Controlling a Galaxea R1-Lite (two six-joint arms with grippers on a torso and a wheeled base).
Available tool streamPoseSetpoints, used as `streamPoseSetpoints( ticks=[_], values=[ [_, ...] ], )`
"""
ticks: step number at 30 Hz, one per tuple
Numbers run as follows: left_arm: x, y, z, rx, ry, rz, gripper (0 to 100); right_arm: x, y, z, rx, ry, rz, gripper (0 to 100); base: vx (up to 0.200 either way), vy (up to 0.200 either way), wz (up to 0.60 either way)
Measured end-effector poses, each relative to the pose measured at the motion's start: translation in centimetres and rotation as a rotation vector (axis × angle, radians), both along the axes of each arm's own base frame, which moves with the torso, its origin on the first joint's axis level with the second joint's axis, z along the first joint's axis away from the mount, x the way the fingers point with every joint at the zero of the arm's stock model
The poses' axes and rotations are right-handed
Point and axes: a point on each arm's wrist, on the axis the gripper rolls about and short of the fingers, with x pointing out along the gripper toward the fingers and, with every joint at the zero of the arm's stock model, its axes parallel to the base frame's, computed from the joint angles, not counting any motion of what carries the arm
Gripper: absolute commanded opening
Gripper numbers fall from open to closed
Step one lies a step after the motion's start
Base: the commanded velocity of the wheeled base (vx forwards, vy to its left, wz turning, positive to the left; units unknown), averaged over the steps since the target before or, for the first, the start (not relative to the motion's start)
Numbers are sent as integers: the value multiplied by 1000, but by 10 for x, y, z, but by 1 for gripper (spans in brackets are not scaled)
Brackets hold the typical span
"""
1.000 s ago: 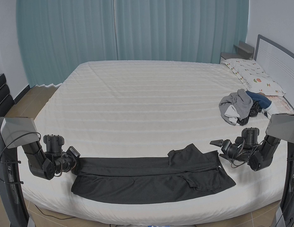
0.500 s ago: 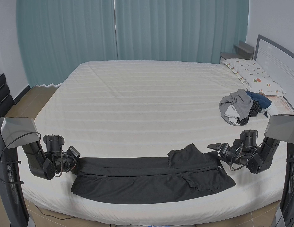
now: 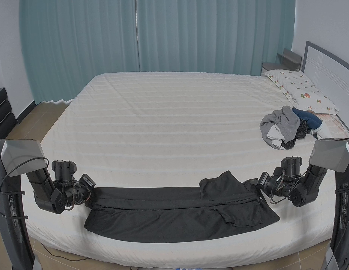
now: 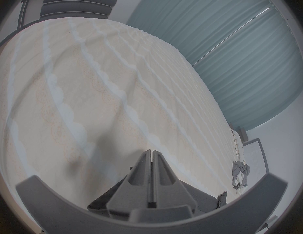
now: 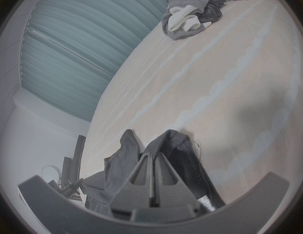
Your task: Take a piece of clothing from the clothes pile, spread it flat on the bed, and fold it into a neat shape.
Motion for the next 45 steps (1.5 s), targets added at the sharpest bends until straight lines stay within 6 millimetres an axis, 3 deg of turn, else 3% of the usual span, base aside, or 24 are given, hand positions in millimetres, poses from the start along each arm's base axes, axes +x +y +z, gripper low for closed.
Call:
streamPoseSetpoints(
  ticks=[9, 22, 23, 24, 30, 35, 39, 45],
  values=[
    [-1, 0, 0, 1, 1, 0, 0, 6, -17, 3, 4, -38, -44, 0, 0, 0, 0],
    [-6, -6, -1, 4, 19, -20, 0, 7, -25, 1, 13, -45, -50, 0, 0, 0, 0],
    [-6, -7, -1, 4, 19, -23, 0, 7, -25, 0, 13, -43, -48, 100, 0, 0, 0],
    [-6, -7, -1, 4, 20, -24, 100, 7, -24, -1, 13, -40, -47, 100, 0, 0, 0],
    [-6, -8, -2, 3, 22, -27, 100, 8, -23, -1, 15, -44, -43, 100, 0, 0, 0],
    [-5, -6, -1, 0, 15, -19, 100, 7, -23, 12, 21, -90, -47, 100, 0, 0, 0],
    [-3, 1, 1, -9, 0, 0, 100, -4, -20, 24, 30, -92, -41, 100, 0, 0, 0],
    [2, 13, 6, -64, -34, 69, 100, -26, 1, 28, 16, -50, 29, 100, 0, 0, 0]
  ],
)
